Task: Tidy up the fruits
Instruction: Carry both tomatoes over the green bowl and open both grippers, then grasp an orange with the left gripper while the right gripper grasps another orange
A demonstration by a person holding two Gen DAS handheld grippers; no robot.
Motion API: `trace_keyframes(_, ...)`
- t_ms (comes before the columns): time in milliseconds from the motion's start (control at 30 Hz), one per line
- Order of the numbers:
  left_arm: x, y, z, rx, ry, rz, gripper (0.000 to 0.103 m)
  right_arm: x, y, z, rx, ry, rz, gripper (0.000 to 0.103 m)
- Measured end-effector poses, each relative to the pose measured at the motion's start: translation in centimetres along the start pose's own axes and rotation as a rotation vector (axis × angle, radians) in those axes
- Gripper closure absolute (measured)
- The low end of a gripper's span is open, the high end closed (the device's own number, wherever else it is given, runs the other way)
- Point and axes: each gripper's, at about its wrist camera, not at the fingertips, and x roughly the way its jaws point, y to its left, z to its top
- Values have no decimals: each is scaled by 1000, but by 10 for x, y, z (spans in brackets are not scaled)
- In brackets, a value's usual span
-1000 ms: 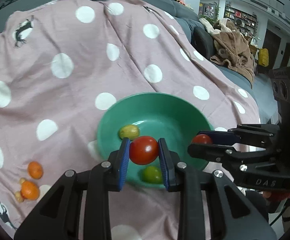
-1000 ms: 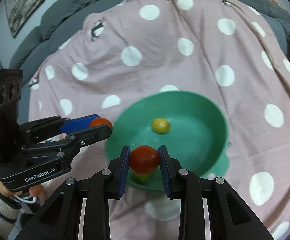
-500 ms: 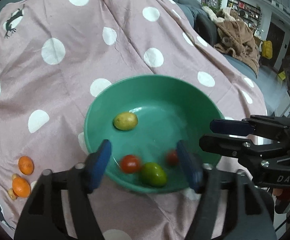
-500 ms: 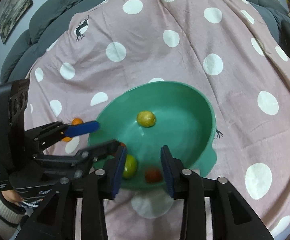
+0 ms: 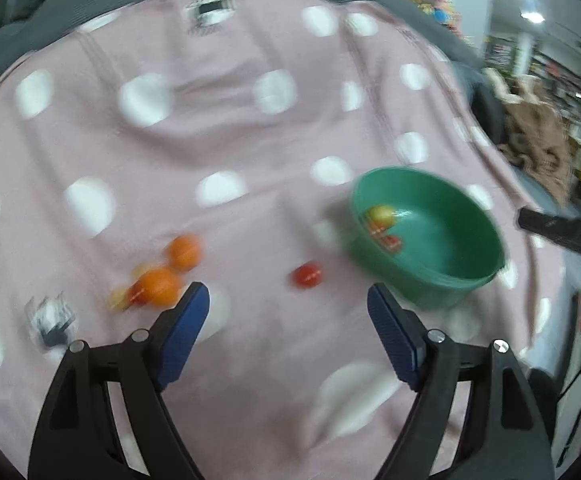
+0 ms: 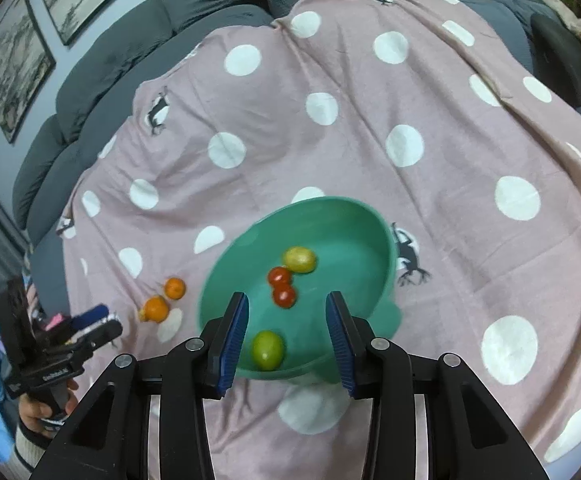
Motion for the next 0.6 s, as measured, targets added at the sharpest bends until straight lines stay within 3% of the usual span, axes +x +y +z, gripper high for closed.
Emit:
trace_keyframes(233, -14, 51, -50, -121, 69, 78, 22, 16, 51, -13, -144, 64, 90, 62)
trace_keyframes(400, -16, 61, -69, -180, 88, 54, 22, 40, 94, -34, -266, 154, 152, 62)
trace_keyframes(600, -14, 61, -73, -197, 88, 13, 22, 72, 123, -57, -332, 242, 151, 62)
